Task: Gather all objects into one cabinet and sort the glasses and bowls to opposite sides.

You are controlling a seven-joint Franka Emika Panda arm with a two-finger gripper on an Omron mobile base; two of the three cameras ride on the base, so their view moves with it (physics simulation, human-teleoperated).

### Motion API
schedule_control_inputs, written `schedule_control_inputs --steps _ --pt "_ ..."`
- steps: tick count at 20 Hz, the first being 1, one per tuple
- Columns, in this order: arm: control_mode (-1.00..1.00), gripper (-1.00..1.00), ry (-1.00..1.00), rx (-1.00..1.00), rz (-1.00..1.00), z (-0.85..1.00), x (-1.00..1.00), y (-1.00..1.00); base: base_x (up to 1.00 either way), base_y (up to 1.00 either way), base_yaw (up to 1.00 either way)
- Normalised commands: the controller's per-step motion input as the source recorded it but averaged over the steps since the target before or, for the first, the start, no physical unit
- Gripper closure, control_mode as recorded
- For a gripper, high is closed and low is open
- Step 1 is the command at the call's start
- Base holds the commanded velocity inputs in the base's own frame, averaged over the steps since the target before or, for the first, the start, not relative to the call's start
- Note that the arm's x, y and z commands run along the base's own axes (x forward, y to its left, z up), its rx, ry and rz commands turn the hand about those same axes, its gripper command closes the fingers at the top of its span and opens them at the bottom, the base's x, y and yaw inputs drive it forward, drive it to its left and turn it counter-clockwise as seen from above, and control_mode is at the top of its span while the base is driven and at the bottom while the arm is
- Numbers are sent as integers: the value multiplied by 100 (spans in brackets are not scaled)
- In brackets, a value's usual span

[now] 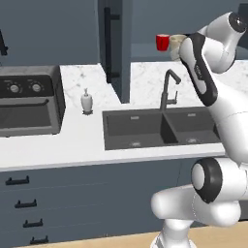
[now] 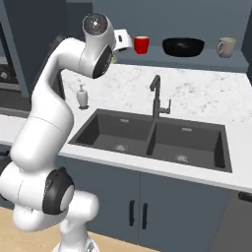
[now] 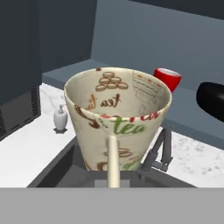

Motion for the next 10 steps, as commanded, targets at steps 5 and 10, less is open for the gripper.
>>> schedule_control_inputs --steps 5,10 --pt "100 100 0 0 0 0 0 0 29 -15 14" --pt "100 100 0 0 0 0 0 0 92 -45 20"
